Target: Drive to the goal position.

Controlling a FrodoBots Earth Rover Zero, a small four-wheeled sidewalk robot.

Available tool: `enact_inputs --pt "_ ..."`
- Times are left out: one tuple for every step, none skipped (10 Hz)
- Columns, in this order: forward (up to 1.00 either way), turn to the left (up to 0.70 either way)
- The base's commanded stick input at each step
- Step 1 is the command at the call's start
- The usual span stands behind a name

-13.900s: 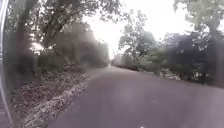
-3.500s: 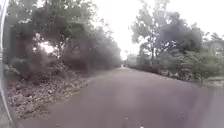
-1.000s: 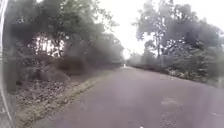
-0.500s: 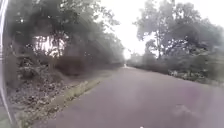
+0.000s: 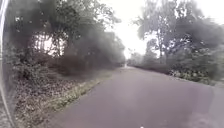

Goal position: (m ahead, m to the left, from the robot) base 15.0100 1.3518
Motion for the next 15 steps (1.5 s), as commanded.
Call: enact_inputs --pt "0.7 -0.06" --pt "0.7 -0.33" --pt "0.7 -0.33" --pt "0.7 -0.19" --pt "0.7 -0.02" --pt "0.7 0.01" --pt "0.7 0.01" --pt "0.7 0.01" --pt "0.7 0.01" --pt "0.7 0.01" --pt "0.7 0.01" --pt "0.7 0.01" --pt "0.7 0.01" --pt "0.7 0.01" --pt "0.7 0.01"
